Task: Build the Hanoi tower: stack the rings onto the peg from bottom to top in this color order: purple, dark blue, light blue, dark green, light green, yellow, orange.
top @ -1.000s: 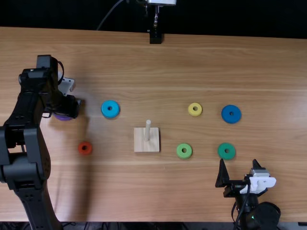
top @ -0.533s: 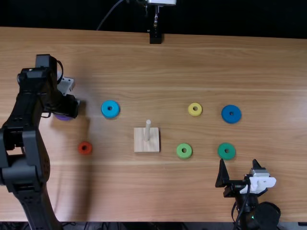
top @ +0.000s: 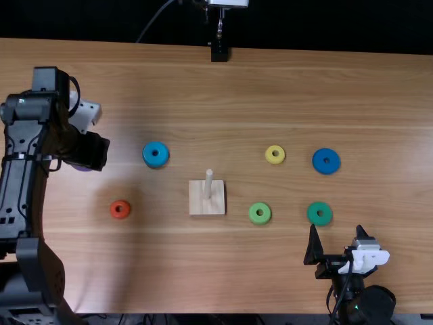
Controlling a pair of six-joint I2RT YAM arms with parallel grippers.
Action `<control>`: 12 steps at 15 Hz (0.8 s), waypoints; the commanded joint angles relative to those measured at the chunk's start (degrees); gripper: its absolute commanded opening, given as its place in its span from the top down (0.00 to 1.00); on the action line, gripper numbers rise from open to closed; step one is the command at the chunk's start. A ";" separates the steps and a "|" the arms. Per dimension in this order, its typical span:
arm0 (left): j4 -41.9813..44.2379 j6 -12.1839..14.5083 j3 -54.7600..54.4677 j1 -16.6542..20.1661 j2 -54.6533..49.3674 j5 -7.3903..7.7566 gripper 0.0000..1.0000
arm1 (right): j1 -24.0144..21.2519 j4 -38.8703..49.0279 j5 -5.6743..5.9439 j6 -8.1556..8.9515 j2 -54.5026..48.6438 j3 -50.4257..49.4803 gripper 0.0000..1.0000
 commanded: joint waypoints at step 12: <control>-11.61 -8.59 9.94 -16.87 -11.30 5.57 1.00 | -0.63 -4.53 -0.20 -0.22 -0.73 -3.35 0.00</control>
